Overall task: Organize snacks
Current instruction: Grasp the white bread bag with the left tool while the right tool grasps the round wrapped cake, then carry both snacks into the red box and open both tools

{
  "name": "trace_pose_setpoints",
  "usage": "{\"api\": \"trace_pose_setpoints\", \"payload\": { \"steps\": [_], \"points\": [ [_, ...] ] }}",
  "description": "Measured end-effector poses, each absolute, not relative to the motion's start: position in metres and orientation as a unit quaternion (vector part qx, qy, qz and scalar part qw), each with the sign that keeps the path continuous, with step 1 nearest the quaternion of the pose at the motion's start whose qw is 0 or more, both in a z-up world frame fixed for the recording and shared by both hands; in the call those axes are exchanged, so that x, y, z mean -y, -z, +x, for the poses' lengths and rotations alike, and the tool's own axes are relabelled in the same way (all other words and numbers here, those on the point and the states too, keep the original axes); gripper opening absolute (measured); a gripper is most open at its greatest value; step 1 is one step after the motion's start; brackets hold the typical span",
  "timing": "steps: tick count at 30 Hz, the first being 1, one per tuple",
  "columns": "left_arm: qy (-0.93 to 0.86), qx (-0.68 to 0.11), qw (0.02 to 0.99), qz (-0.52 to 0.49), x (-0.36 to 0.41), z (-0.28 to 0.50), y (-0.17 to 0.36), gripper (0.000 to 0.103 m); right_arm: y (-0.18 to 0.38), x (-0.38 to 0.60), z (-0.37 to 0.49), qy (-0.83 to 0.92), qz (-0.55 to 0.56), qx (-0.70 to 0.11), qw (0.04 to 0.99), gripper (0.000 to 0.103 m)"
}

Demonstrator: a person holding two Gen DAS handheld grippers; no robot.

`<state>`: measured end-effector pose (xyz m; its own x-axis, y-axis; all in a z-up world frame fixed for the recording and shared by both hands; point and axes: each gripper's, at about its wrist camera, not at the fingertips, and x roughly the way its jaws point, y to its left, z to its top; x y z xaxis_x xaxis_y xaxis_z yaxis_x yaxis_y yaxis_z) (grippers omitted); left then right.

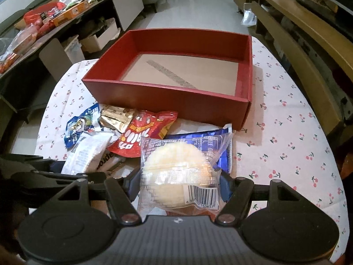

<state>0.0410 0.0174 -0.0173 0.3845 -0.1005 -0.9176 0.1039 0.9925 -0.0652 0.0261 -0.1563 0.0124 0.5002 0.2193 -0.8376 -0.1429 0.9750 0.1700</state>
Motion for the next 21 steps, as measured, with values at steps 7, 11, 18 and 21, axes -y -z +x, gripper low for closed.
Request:
{"api": "trace_pose_setpoints", "payload": {
  "steps": [7,11,18,21],
  "points": [
    [0.074,-0.532,0.843,-0.026,-0.020,0.038,-0.003,0.052,-0.023,0.166,0.020,-0.098,0.059,-0.469,0.876,0.068],
    [0.084,-0.521,0.849,-0.037,-0.018,0.040,-0.014,0.051,-0.030,0.166,0.022,-0.102,0.066,-0.459,0.880,0.068],
    [0.095,-0.494,0.863,-0.041,-0.006,0.062,-0.034,0.052,-0.052,0.173,0.040,-0.097,0.093,-0.425,0.895,0.068],
    [0.092,-0.482,0.871,-0.041,-0.002,0.078,-0.041,0.052,-0.055,0.175,0.053,-0.088,0.100,-0.423,0.896,0.068]
  ]
}}
